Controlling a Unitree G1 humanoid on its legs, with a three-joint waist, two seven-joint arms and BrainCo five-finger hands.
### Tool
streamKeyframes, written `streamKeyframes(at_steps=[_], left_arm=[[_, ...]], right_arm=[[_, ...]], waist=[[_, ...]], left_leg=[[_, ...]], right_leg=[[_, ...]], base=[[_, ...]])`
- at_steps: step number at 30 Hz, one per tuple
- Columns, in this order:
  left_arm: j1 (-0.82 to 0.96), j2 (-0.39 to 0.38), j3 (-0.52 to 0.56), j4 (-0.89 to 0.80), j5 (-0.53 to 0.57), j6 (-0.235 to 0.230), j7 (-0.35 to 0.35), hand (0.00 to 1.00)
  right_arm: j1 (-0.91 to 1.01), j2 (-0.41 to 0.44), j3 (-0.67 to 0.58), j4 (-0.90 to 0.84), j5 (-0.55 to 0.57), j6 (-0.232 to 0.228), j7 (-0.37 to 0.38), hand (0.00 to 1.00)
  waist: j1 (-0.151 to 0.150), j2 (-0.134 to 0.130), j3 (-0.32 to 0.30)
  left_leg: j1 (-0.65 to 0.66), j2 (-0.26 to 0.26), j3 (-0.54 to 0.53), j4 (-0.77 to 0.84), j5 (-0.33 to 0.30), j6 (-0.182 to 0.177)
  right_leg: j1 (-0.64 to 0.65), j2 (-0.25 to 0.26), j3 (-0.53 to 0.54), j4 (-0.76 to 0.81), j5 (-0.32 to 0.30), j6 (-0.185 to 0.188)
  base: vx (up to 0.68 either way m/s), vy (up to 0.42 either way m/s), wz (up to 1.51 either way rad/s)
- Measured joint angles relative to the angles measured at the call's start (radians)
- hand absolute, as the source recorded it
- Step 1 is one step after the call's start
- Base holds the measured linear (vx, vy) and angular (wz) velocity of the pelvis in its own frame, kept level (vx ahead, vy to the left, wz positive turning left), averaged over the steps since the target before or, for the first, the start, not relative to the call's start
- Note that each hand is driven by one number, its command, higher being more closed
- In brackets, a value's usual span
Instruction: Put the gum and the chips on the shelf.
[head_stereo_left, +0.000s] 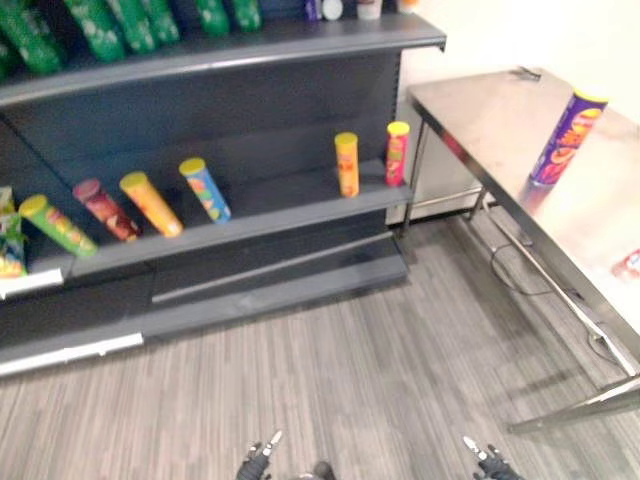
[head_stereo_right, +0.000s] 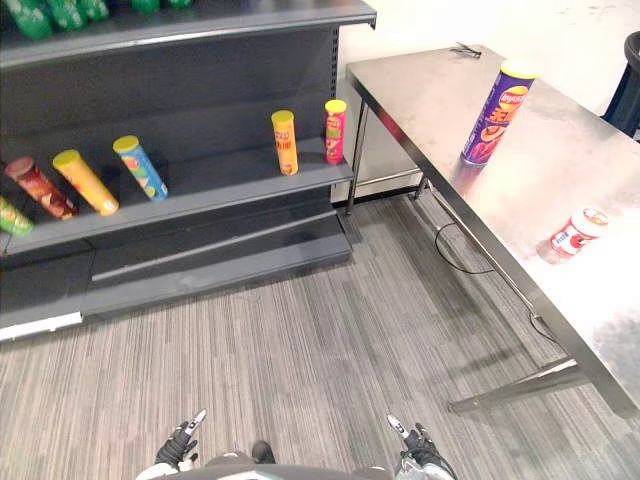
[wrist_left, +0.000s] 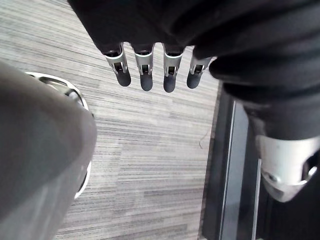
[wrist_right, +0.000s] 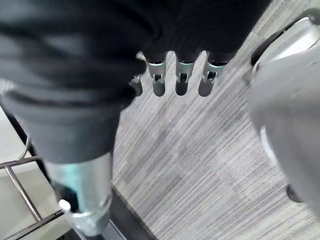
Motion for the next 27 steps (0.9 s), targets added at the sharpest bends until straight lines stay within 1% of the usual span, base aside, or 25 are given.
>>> streamKeyframes(at_steps=[1,2,3,4,5,6,7,8,9,10,11,12,13,14,15,16,18,20,21,22,23,24,25,26,27], left_arm=[[0.0,0.001,-0.017,0.001,0.0,0.002,0.0,0.0],[0.0,0.004,-0.034,0.0,0.0,0.006,0.001,0.0],[0.005,0.005,-0.05,0.0,0.0,0.009,0.001,0.0],[0.008,0.005,-0.059,0.0,0.0,0.011,0.001,0.0],[0.008,0.004,-0.059,0.0,0.0,0.011,0.001,0.0],[0.008,0.002,-0.055,-0.001,0.0,0.011,0.001,0.0],[0.008,0.003,-0.051,-0.002,0.0,0.011,0.001,0.0],[0.002,0.008,-0.024,-0.004,0.0,0.012,-0.002,0.0],[-0.002,-0.004,-0.013,0.0,0.0,0.014,0.0,0.0],[-0.006,-0.011,-0.016,0.013,0.002,0.018,-0.003,0.0],[-0.011,-0.016,-0.018,0.019,0.002,0.018,-0.003,0.0],[-0.022,-0.028,-0.018,0.02,0.002,0.018,-0.003,0.0],[-0.028,-0.031,-0.018,0.021,0.004,0.018,-0.003,0.0],[-0.029,-0.033,-0.017,0.02,0.009,0.019,-0.004,0.0],[-0.029,-0.031,-0.015,0.02,0.01,0.02,-0.006,0.0],[-0.029,-0.032,-0.01,0.02,0.01,0.025,-0.007,0.0],[-0.029,-0.034,-0.009,0.019,0.009,0.032,-0.013,0.0],[-0.036,-0.034,-0.009,0.019,0.009,0.034,-0.016,0.0],[-0.037,-0.035,-0.009,0.019,0.009,0.036,-0.016,0.0],[-0.037,-0.038,-0.009,0.019,0.009,0.038,-0.016,0.0],[-0.04,-0.034,0.0,0.017,0.007,0.039,-0.015,0.0],[-0.038,-0.03,0.006,0.017,0.007,0.039,-0.012,0.0],[-0.037,-0.029,0.006,0.017,0.007,0.039,-0.01,0.0],[-0.037,-0.04,0.016,0.016,0.004,0.04,-0.006,0.0],[-0.034,-0.059,0.041,0.016,-0.001,0.039,-0.001,0.0]], right_arm=[[-0.001,0.001,0.002,0.0,0.001,0.001,0.0,0.0],[-0.002,0.001,0.008,-0.001,0.002,0.001,0.0,0.0],[-0.001,-0.001,0.035,-0.012,0.014,-0.001,0.0,0.0],[-0.002,-0.007,0.067,-0.042,0.018,-0.005,-0.002,0.0],[-0.004,-0.008,0.084,-0.052,0.019,-0.009,-0.001,0.0],[-0.012,-0.005,0.121,-0.064,0.023,-0.012,0.0,0.0],[-0.013,-0.003,0.132,-0.072,0.031,-0.012,0.0,0.0],[-0.011,0.0,0.155,-0.073,0.042,-0.018,0.001,0.0],[-0.028,-0.007,0.16,-0.071,0.046,-0.019,0.002,0.0],[-0.048,-0.008,0.162,-0.077,0.047,-0.028,0.002,0.0],[-0.055,-0.01,0.165,-0.08,0.047,-0.03,0.002,0.0],[-0.063,-0.016,0.166,-0.075,0.047,-0.028,0.002,0.0],[-0.051,-0.016,0.166,-0.071,0.047,-0.025,0.002,0.0],[-0.043,-0.018,0.166,-0.071,0.047,-0.025,0.003,0.0],[-0.034,-0.019,0.169,-0.071,0.047,-0.021,0.005,0.0],[-0.025,-0.023,0.169,-0.072,0.047,-0.02,0.007,0.0],[-0.015,-0.026,0.166,-0.072,0.047,-0.019,0.014,0.0],[-0.014,-0.026,0.162,-0.073,0.048,-0.018,0.017,0.0],[-0.014,-0.025,0.158,-0.073,0.049,-0.017,0.018,0.0],[-0.014,-0.025,0.157,-0.072,0.049,-0.017,0.018,0.0],[-0.012,-0.023,0.157,-0.07,0.053,-0.017,0.018,0.0],[-0.008,-0.025,0.153,-0.07,0.059,-0.017,0.018,0.0],[-0.005,-0.027,0.152,-0.071,0.059,-0.017,0.018,0.0],[0.006,-0.035,0.144,-0.072,0.064,-0.016,0.017,0.0],[0.015,-0.045,0.128,-0.074,0.082,-0.016,0.015,0.0]], waist=[[-0.006,0.004,0.005],[-0.012,0.009,0.015],[-0.017,0.021,0.022],[-0.024,0.025,0.024],[-0.025,0.026,0.025],[-0.025,0.022,0.03],[-0.025,0.017,0.034],[-0.024,-0.014,0.041],[-0.015,0.016,0.041],[-0.027,0.036,0.051],[-0.03,0.043,0.062],[-0.027,0.05,0.077],[-0.026,0.045,0.08],[-0.026,0.045,0.08],[-0.026,0.038,0.083],[-0.029,0.039,0.082],[-0.029,0.042,0.077],[-0.031,0.043,0.077],[-0.035,0.043,0.077],[-0.035,0.041,0.076],[-0.036,0.03,0.073],[-0.045,0.026,0.07],[-0.05,0.027,0.071],[-0.052,0.04,0.072],[-0.051,0.073,0.068]], left_leg=[[0.024,-0.001,0.003,-0.005,-0.005,0.007],[0.07,-0.001,0.011,-0.021,-0.007,0.009],[0.124,0.001,0.024,-0.052,-0.007,0.008],[0.158,0.002,0.039,-0.071,-0.007,0.008],[0.17,0.006,0.049,-0.076,-0.008,0.005],[0.188,0.013,0.064,-0.085,-0.009,-0.006],[0.196,0.014,0.07,-0.087,-0.011,-0.022],[0.218,-0.009,0.067,-0.101,-0.02,-0.052],[0.224,0.012,0.067,-0.125,-0.021,-0.067],[0.222,0.03,0.077,-0.143,-0.014,-0.079],[0.227,0.033,0.081,-0.152,-0.012,-0.081],[0.235,0.032,0.084,-0.164,-0.013,-0.089],[0.244,0.031,0.086,-0.166,-0.018,-0.097],[0.25,0.032,0.091,-0.166,-0.024,-0.106],[0.272,0.027,0.105,-0.174,-0.027,-0.11],[0.277,0.028,0.107,-0.174,-0.028,-0.113],[0.276,0.032,0.114,-0.173,-0.029,-0.114],[0.275,0.033,0.133,-0.173,-0.033,-0.119],[0.276,0.033,0.142,-0.166,-0.035,-0.124],[0.275,0.033,0.156,-0.152,-0.038,-0.129],[0.254,0.04,0.171,-0.062,-0.044,-0.138],[0.214,0.075,0.192,0.103,-0.053,-0.154],[0.193,0.102,0.197,0.199,-0.054,-0.155],[0.158,0.17,0.207,0.383,-0.041,-0.147],[0.131,0.234,0.196,0.546,0.001,-0.099]], right_leg=[[-0.026,0.012,-0.009,0.072,-0.008,-0.004],[-0.061,0.029,-0.034,0.157,-0.032,-0.029],[-0.108,0.044,-0.118,0.233,-0.097,-0.058],[-0.155,0.045,-0.212,0.24,-0.147,-0.084],[-0.176,0.048,-0.254,0.217,-0.164,-0.091],[-0.203,0.062,-0.352,0.082,-0.165,-0.097],[-0.204,0.071,-0.387,-0.008,-0.142,-0.087],[-0.182,0.083,-0.46,-0.151,-0.091,-0.122],[-0.153,0.111,-0.485,-0.213,-0.098,-0.132],[-0.143,0.134,-0.526,-0.268,-0.098,-0.132],[-0.137,0.139,-0.552,-0.283,-0.099,-0.133],[-0.136,0.143,-0.61,-0.293,-0.104,-0.142],[-0.132,0.132,-0.673,-0.285,-0.127,-0.176],[-0.126,0.13,-0.702,-0.284,-0.137,-0.19],[-0.109,0.127,-0.725,-0.292,-0.169,-0.194],[-0.103,0.131,-0.724,-0.298,-0.176,-0.196],[-0.102,0.138,-0.725,-0.312,-0.184,-0.185],[-0.107,0.139,-0.724,-0.312,-0.192,-0.184],[-0.117,0.136,-0.722,-0.299,-0.207,-0.182],[-0.121,0.132,-0.718,-0.29,-0.22,-0.188],[-0.12,0.118,-0.703,-0.278,-0.229,-0.189],[-0.109,0.119,-0.672,-0.28,-0.232,-0.184],[-0.099,0.119,-0.656,-0.281,-0.23,-0.181],[-0.081,0.146,-0.615,-0.281,-0.233,-0.183],[-0.062,0.192,-0.557,-0.278,-0.235,-0.198]], base=[[0.27,0.114,-0.17],[0.19,0.037,-0.24],[0.33,0.033,-0.33],[0.23,0.008,-0.31],[0.28,-0.056,-0.33],[0.19,-0.076,-0.24],[0.29,-0.133,-0.28],[0.22,-0.089,-0.47],[0.29,-0.139,-0.67],[0.19,-0.083,-0.66],[0.19,-0.133,-0.57],[0.11,-0.106,-0.45],[0.12,-0.131,-0.39],[0.09,-0.103,-0.27],[0.07,-0.072,-0.19],[0.06,-0.053,-0.16],[0.04,-0.019,-0.07],[0.03,0.006,-0.08],[0.02,0.007,-0.1],[0.05,0.003,-0.27],[0.1,-0.041,-0.5],[0.12,-0.061,-0.61],[0.15,-0.065,-0.85],[0.18,-0.025,-1.28],[0.2,0.012,-1.52]])
